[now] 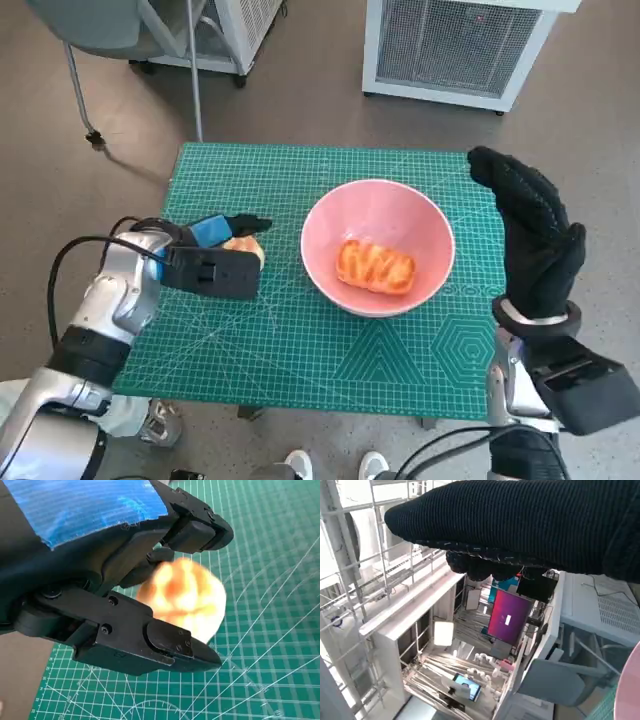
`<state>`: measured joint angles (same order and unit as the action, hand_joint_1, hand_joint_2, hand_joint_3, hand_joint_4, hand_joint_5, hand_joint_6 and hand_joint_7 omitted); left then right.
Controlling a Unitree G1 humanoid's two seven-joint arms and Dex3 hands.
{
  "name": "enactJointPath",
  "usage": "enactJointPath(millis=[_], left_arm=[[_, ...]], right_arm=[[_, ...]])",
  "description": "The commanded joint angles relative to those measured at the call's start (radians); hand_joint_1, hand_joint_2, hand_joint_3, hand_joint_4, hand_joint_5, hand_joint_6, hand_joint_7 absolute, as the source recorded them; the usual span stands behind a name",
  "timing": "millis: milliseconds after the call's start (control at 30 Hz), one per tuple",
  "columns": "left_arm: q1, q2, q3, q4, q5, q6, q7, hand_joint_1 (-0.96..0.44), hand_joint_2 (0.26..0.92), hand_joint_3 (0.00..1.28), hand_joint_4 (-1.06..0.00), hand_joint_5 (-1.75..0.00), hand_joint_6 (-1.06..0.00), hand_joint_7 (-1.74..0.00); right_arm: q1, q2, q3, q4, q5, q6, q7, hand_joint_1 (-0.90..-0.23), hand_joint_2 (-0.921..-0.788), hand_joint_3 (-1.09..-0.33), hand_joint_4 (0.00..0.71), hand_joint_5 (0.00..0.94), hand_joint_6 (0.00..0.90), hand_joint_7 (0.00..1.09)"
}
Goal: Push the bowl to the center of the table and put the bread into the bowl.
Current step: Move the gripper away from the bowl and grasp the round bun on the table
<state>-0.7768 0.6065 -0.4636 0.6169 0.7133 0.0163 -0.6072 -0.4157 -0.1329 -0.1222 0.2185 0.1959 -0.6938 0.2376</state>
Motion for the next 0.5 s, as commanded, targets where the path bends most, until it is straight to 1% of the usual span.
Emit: enactJointPath(millis=[33,67,100,133,167,200,233,267,300,400,500], left_arm=[[-0.039,-0.012,-0.05,0.077,0.052,-0.047,0.05,0.01,0.8,0.03,-0.29,-0.04,-0.46,-0.07],[-0.042,-0.012,-0.058,0.088,0.061,-0.059,0.065,0.0,0.818,0.03,-0.37,-0.07,-0.52,-0.1],[-0.041,-0.01,-0.065,0.096,0.07,-0.078,0.086,0.0,0.832,0.03,-0.44,-0.08,-0.56,-0.11],[-0.042,-0.008,-0.07,0.103,0.075,-0.091,0.101,-0.01,0.851,0.04,-0.55,-0.12,-0.62,-0.14],[-0.041,-0.005,-0.074,0.109,0.081,-0.109,0.121,-0.01,0.86,0.03,-0.59,-0.14,-0.63,-0.16],[-0.04,-0.003,-0.078,0.116,0.086,-0.122,0.135,-0.01,0.872,0.05,-0.61,-0.36,-0.61,-0.36],[-0.039,0.001,-0.081,0.123,0.091,-0.141,0.153,0.0,0.89,0.09,-0.62,-0.7,-0.56,-0.68],[-0.038,0.005,-0.082,0.133,0.093,-0.164,0.172,0.0,0.901,0.1,-0.63,-0.92,-0.55,-0.84],[-0.039,0.007,-0.083,0.142,0.093,-0.18,0.185,0.0,0.908,0.1,-0.63,-1.07,-0.57,-0.93],[-0.041,0.012,-0.08,0.161,0.085,-0.209,0.208,0.0,0.915,0.11,-0.63,-1.26,-0.61,-1.02],[-0.045,0.028,-0.061,0.159,0.061,-0.24,0.209,0.0,0.914,0.11,-0.63,-1.3,-0.62,-1.06]], right_arm=[[0.027,-0.003,-0.004,-0.006,0.004,0.02,0.001,-0.501,-0.921,-0.826,0.27,0.017,-0.001,0.57],[0.027,-0.003,-0.004,-0.007,0.004,0.02,0.001,-0.501,-0.921,-0.826,0.27,0.017,-0.001,0.57],[0.028,-0.003,-0.004,-0.009,0.003,0.022,0.0,-0.501,-0.921,-0.826,0.27,0.017,-0.001,0.57],[0.029,-0.003,-0.004,-0.011,0.002,0.022,-0.001,-0.501,-0.921,-0.826,0.27,0.016,-0.001,0.57],[0.031,-0.002,-0.004,-0.012,0.002,0.022,-0.001,-0.501,-0.921,-0.826,0.27,0.016,-0.001,0.57],[0.032,-0.002,-0.004,-0.013,0.001,0.022,-0.001,-0.502,-0.921,-0.826,0.27,0.016,-0.001,0.57],[0.032,-0.002,-0.004,-0.014,0.001,0.022,-0.002,-0.502,-0.921,-0.826,0.27,0.016,-0.001,0.57],[0.032,-0.002,-0.004,-0.013,0.001,0.022,-0.001,-0.502,-0.921,-0.826,0.27,0.016,-0.001,0.57],[0.031,-0.002,-0.005,-0.012,0.002,0.021,-0.001,-0.502,-0.921,-0.826,0.27,0.016,-0.001,0.57],[0.033,-0.001,-0.004,-0.015,0.002,0.022,-0.001,-0.503,-0.921,-0.826,0.27,0.016,-0.001,0.57],[0.034,0.001,-0.003,-0.015,0.001,0.022,-0.003,-0.503,-0.921,-0.826,0.27,0.016,-0.001,0.57]])
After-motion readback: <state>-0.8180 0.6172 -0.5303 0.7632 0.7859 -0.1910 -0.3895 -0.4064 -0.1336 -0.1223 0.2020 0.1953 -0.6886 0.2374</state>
